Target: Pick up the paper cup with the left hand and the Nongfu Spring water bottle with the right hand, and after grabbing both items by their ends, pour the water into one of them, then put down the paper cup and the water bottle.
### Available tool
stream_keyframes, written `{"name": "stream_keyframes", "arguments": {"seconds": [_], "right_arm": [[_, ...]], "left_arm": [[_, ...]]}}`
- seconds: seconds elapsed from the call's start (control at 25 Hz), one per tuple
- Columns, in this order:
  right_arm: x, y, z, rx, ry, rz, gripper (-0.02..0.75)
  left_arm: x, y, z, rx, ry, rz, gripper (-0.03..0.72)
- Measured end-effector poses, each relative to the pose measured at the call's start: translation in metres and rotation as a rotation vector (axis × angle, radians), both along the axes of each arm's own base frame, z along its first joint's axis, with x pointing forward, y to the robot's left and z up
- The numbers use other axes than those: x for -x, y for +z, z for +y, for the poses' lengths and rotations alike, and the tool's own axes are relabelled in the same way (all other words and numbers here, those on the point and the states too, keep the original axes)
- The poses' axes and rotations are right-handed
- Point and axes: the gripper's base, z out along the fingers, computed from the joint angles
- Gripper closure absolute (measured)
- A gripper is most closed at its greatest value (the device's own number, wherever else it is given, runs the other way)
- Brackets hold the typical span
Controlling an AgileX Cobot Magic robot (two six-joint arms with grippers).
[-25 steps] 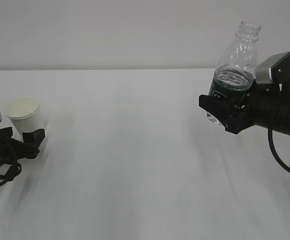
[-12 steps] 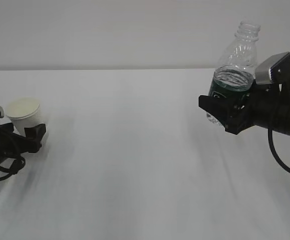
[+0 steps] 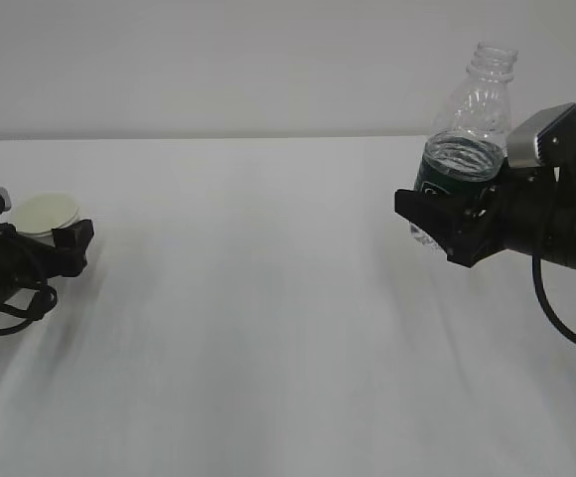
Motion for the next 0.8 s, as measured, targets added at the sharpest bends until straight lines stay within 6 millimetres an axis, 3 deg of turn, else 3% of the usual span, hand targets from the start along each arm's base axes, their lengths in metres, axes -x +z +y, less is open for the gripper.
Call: {"name": "stream_keyframes", "arguments": {"seconds": [0.28,0.8], "right_arm": [[0.000,0.000,0.000,0.000,0.000,0.000,0.246],[0.000,0.000,0.000,0.000,0.001,0.001,0.246]], "left_arm": [[-0.005,0.003,0.000,0.002,0.000,-0.020,0.026],[-0.004,-0.009,0.000,0.000,0.004,0.013,0.036]]}}
